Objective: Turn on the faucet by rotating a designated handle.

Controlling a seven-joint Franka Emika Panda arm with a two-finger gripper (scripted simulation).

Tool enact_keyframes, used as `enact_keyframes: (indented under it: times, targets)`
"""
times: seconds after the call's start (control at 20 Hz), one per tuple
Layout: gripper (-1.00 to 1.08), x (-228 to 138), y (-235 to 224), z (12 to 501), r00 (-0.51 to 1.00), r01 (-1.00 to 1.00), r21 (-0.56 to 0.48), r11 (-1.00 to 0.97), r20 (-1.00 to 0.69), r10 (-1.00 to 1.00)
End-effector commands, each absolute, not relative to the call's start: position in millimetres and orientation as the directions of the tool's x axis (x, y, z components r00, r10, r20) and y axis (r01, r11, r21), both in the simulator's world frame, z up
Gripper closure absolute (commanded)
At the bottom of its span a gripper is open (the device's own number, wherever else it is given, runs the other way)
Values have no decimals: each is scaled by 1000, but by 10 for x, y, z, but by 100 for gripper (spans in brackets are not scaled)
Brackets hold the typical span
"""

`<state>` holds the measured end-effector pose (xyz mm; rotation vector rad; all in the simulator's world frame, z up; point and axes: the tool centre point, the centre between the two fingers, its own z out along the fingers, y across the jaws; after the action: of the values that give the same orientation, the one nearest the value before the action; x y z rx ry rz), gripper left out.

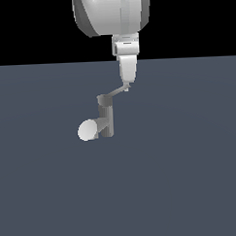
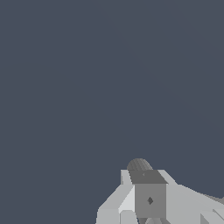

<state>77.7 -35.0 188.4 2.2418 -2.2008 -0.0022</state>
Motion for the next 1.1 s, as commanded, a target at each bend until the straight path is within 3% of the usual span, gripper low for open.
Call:
enact_keyframes:
  times: [0.0, 0.35, 1.05]
  targets:
    - [108, 797, -354, 1836, 2, -1000, 0, -2, 0, -1000]
    - [108, 800, -355, 1817, -3, -1000, 1, 3, 0, -1000]
    - [108, 394, -392, 1816, -4, -1000, 0, 4, 0, -1000]
